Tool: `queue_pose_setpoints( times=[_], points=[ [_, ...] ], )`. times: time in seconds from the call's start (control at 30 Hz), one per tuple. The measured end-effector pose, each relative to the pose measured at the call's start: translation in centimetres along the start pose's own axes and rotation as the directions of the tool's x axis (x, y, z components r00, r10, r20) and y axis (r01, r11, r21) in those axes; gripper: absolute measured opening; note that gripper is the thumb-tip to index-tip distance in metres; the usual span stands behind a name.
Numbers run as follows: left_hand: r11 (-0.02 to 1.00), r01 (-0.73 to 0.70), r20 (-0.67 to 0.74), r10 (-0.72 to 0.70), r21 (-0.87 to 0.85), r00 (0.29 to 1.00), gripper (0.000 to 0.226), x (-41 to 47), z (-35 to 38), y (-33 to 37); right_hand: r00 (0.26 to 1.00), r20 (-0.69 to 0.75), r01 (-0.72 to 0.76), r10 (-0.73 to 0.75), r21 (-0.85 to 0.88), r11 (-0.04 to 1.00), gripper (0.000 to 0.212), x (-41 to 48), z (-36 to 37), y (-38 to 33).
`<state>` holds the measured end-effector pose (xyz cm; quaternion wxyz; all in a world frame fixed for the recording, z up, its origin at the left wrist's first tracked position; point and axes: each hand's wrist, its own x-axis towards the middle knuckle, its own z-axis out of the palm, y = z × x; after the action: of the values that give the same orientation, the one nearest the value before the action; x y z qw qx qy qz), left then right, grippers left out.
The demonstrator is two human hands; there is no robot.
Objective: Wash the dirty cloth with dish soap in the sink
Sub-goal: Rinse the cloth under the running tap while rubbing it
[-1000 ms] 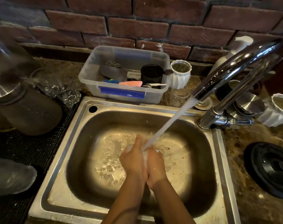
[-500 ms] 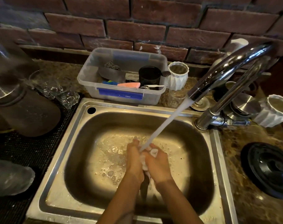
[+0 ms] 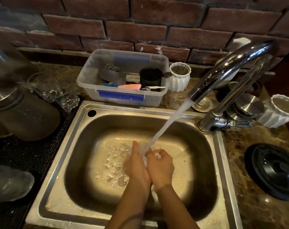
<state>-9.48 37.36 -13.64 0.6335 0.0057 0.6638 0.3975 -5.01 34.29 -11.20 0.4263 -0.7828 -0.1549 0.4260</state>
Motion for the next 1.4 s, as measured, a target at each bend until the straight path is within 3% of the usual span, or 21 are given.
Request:
queue_pose_setpoints(
  times=[0.13,0.27,0.37,0.5,0.53,0.6,0.67,0.7,0.73,0.83,0.9,1.0,1.13,1.2,1.3,1.4],
  points=[
    [0.998,0.057,-0.055,-0.058,-0.028,0.997,0.041,0.1,0.9,0.7,1.000,0.006,-0.026,0.026,-0.092,0.995,0.037,0.8,-0.1,0.0],
    [0.983,0.116,0.021,-0.114,-0.144,0.993,0.025,-0.5,0.6,1.3,0.995,0.089,-0.034,0.053,-0.204,0.978,0.024,1.9,0.4,-0.3],
    [0.939,0.235,0.207,-0.184,-0.252,0.961,0.035,-0.7,-0.1,1.6,0.976,0.197,0.139,-0.091,-0.248,0.959,0.027,1.7,0.9,-1.0],
    [0.903,0.363,0.520,-0.201,-0.230,0.830,0.023,0.0,-1.5,1.8,0.877,0.305,0.452,-0.372,-0.259,0.853,0.013,0.7,1.8,-0.2],
    [0.902,0.382,0.521,-0.231,-0.202,0.822,0.035,0.0,-1.9,2.1,0.874,0.327,0.449,-0.358,-0.264,0.854,0.018,0.4,1.8,0.0],
    [0.900,0.366,0.440,-0.235,-0.239,0.866,0.059,0.2,-2.5,2.7,0.909,0.355,0.295,-0.218,-0.178,0.939,0.030,0.4,1.3,0.4],
    [0.906,0.248,0.317,-0.138,-0.343,0.939,0.056,0.8,-2.7,3.0,0.898,0.440,-0.032,-0.028,0.128,0.991,0.023,-0.1,1.2,0.1],
    [0.906,0.199,0.258,-0.104,-0.373,0.961,0.051,0.9,-2.6,2.9,0.881,0.467,-0.205,0.075,0.235,0.950,0.023,-0.2,1.5,0.1],
    [0.924,0.143,0.196,-0.076,-0.355,0.978,0.051,0.6,-2.3,2.7,0.885,0.454,-0.264,0.108,0.296,0.918,0.026,-0.3,1.8,-0.1],
    [0.969,-0.014,0.032,0.023,-0.248,0.999,0.054,0.3,-1.6,2.4,0.963,0.265,-0.115,0.053,0.228,0.967,0.032,0.0,3.2,-0.7],
    [0.972,-0.022,-0.037,0.014,-0.233,0.999,0.048,0.4,-1.3,3.0,0.984,0.177,-0.066,0.019,0.262,0.963,0.030,0.3,4.0,-1.3],
    [0.980,-0.007,-0.112,-0.015,-0.198,0.994,0.047,0.8,-0.6,3.5,0.995,0.087,-0.069,0.053,0.202,0.977,0.030,0.8,4.0,-1.8],
    [0.974,0.060,-0.127,-0.089,-0.217,0.988,0.034,0.5,0.2,3.4,0.985,0.076,-0.166,0.152,0.232,0.958,0.014,2.1,3.8,-0.4],
    [0.985,0.054,-0.158,-0.080,-0.162,0.984,0.027,0.7,0.0,3.0,0.979,0.062,-0.200,0.192,0.180,0.963,0.018,2.5,3.7,0.5],
    [0.985,0.108,-0.048,-0.116,-0.133,0.992,0.015,0.0,-0.2,2.9,0.992,0.022,-0.129,0.127,0.086,0.988,0.021,2.6,3.6,1.2],
    [0.973,0.195,0.134,-0.179,-0.120,0.975,0.031,0.3,-1.1,2.8,0.987,0.042,0.159,-0.158,-0.020,0.987,0.022,1.6,3.1,0.5]
  ],
)
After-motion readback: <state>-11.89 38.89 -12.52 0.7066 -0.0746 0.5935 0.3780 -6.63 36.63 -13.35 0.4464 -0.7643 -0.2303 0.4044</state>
